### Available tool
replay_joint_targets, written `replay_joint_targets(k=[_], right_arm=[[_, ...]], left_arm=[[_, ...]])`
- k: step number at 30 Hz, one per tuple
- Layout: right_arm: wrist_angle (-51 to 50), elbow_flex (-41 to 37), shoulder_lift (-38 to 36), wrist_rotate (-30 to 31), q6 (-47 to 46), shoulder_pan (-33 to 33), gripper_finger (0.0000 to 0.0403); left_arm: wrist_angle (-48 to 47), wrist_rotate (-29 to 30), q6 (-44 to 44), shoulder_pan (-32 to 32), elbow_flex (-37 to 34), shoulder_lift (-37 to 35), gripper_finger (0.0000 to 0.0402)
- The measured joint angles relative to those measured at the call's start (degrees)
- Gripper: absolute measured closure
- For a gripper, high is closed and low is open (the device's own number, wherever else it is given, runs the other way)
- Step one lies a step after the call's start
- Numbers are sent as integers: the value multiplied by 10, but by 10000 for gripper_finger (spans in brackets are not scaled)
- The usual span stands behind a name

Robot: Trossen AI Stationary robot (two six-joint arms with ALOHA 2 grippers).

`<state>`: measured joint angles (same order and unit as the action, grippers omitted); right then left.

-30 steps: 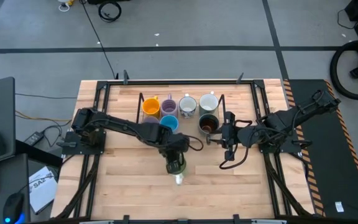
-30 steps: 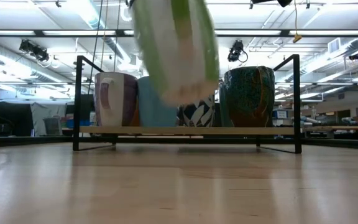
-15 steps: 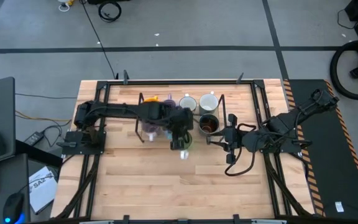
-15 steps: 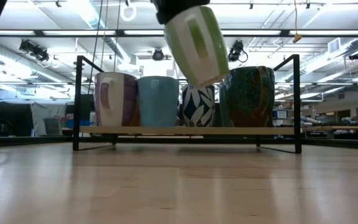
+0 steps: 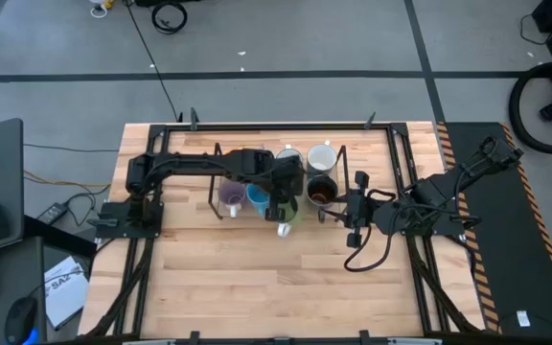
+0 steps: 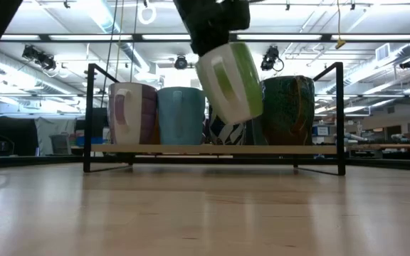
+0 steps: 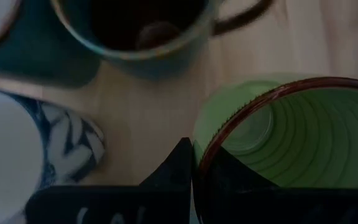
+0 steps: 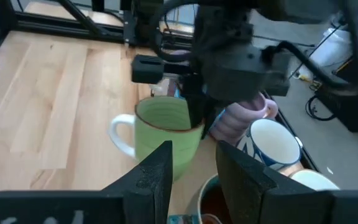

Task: Place coffee mugs
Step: Put the green mug on the shelf

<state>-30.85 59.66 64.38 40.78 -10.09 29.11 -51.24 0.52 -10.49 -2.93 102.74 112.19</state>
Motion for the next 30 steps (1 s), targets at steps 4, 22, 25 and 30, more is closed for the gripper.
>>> replay_joint_targets(k=[4,22,25,30], right_arm=[[-1,0,1,-1,0,-5,274],[2,0,1,-22,43,-31,274],[4,0,1,-33,40,-31,274],[8,0,1,-37,39,-31,274]], left_arm=[[8,-7,-1,-16,1,14,380],[37,1,-24,-41,1,42,380],[32,9,-27,-42,1,43,380],[33,23,-37,-43,1,43,380]])
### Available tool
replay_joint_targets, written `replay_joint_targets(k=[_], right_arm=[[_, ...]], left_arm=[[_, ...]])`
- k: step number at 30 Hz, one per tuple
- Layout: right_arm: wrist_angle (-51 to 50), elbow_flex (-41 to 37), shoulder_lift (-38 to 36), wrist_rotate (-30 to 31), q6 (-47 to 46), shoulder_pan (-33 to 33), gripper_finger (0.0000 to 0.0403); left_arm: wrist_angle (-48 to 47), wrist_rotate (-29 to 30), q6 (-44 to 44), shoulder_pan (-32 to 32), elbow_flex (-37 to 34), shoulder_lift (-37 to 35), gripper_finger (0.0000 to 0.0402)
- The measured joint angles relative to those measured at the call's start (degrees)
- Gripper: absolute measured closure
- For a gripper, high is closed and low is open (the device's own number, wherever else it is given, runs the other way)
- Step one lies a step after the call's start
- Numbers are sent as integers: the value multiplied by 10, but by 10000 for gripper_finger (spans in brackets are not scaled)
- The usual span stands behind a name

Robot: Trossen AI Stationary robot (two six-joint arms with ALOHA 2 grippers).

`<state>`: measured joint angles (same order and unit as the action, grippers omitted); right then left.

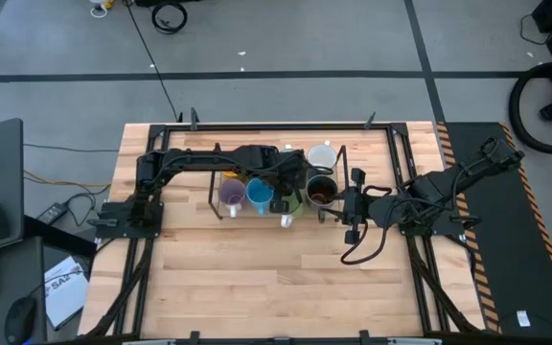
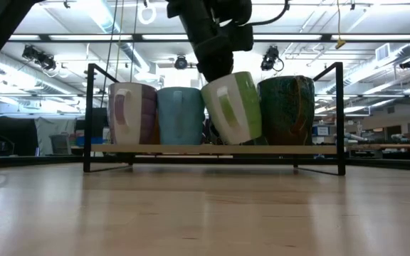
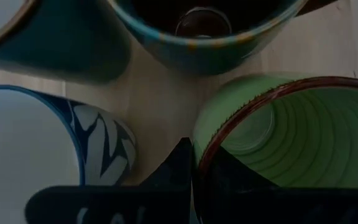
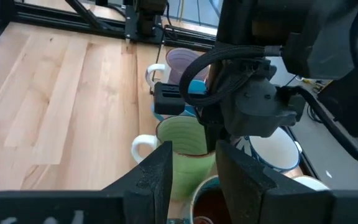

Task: Place coffee mugs
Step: Put the green mug on the shelf

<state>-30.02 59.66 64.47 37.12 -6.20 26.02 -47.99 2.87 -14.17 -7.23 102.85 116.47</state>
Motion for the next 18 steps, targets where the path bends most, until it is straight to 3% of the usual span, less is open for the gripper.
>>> replay_joint_targets(k=[18], right_arm=[[0,0,0,-10,0,0,274]], left_arm=[[23,44,-39,-1,0,4,373]])
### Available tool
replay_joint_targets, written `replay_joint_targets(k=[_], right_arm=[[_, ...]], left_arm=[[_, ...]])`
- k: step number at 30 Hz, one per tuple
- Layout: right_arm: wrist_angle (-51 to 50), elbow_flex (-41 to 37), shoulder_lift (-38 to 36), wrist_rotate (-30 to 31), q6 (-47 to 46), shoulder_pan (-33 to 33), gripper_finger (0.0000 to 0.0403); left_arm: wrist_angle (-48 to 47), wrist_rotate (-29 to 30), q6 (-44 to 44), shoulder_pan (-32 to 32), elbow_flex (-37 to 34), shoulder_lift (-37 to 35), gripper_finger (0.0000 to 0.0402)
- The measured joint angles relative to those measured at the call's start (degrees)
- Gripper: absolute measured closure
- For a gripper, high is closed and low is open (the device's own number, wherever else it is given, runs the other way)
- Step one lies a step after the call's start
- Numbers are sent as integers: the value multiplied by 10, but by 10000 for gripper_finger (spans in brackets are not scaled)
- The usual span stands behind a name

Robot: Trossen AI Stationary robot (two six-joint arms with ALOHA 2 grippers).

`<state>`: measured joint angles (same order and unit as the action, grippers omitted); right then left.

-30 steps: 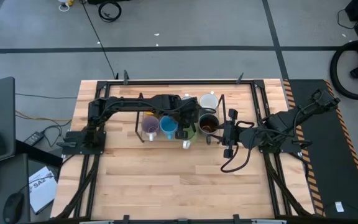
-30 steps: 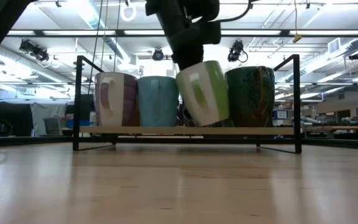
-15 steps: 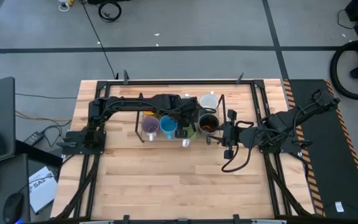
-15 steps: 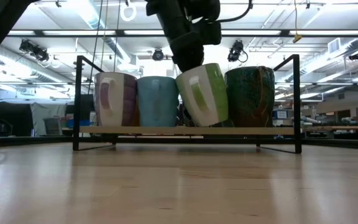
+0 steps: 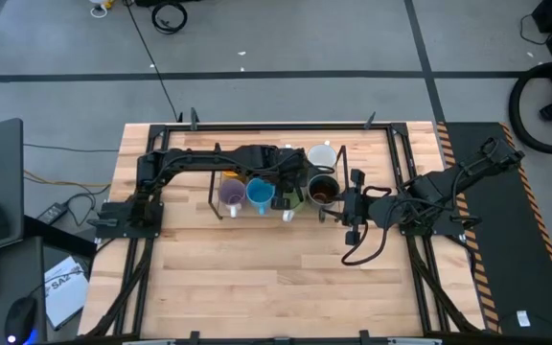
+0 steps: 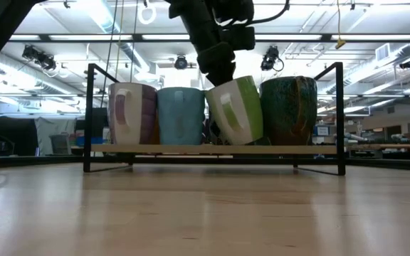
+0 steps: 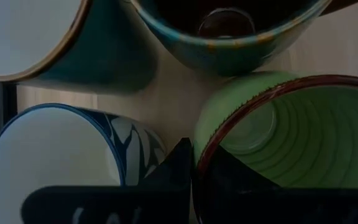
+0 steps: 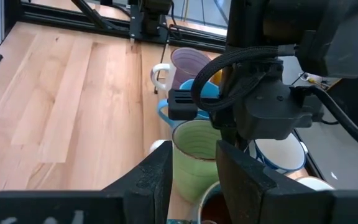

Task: Place coffee mugs
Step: Put the green mug on the shelf

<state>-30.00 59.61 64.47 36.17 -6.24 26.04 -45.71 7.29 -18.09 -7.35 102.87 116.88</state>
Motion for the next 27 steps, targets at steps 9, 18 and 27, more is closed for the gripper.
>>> replay_joint_targets(k=[9,18,27], right_arm=[[5,0,0,-3,0,0,274],[5,0,0,-3,0,0,274],[8,0,0,-3,3,0,274]], left_arm=[[-1,1,-6,0,0,0,368],[-6,4,-12,0,-1,2,344],[9,2,-12,0,-1,2,322]])
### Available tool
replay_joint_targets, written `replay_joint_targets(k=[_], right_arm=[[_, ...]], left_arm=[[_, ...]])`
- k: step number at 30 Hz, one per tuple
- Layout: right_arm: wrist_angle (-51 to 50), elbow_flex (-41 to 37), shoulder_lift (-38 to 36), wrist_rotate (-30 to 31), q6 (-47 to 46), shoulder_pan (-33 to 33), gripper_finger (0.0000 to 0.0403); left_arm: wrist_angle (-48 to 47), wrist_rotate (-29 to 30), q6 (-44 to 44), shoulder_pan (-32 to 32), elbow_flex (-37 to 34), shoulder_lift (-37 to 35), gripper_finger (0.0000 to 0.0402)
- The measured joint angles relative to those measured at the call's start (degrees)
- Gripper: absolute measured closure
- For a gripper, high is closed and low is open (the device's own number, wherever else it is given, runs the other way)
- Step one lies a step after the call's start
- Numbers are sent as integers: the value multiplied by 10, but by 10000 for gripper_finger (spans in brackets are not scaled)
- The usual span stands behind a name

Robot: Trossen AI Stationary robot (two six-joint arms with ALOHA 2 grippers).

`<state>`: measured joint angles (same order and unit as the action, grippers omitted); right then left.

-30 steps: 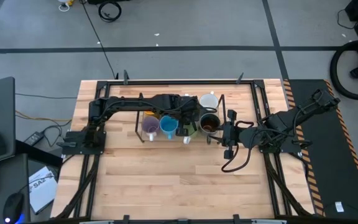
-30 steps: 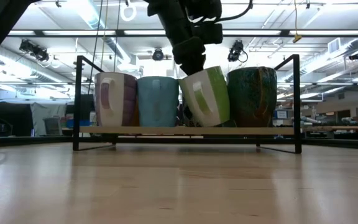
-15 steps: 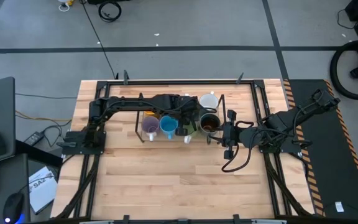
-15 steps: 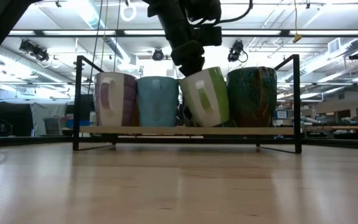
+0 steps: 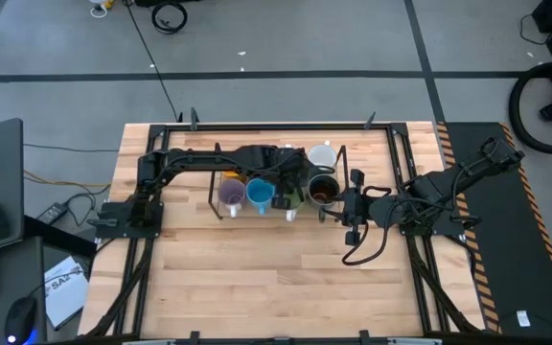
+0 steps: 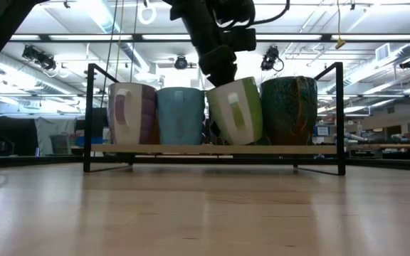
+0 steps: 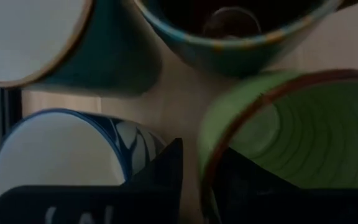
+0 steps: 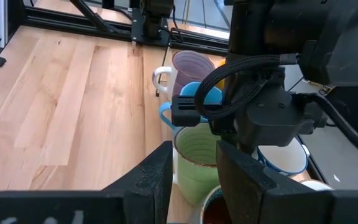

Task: Place coffee mugs
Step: Put the green mug on the shelf

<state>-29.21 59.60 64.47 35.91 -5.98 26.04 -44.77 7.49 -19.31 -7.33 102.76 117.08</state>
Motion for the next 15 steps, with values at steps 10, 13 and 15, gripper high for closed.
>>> replay_joint_targets(k=[10,13,15], right_arm=[[0,0,0,0,2,0,274],[0,0,0,0,1,0,274],[0,0,0,0,0,0,274]], left_arm=[[13,19,-26,0,0,-5,283],[21,19,-30,0,0,-6,283],[22,21,-38,0,0,-6,283]])
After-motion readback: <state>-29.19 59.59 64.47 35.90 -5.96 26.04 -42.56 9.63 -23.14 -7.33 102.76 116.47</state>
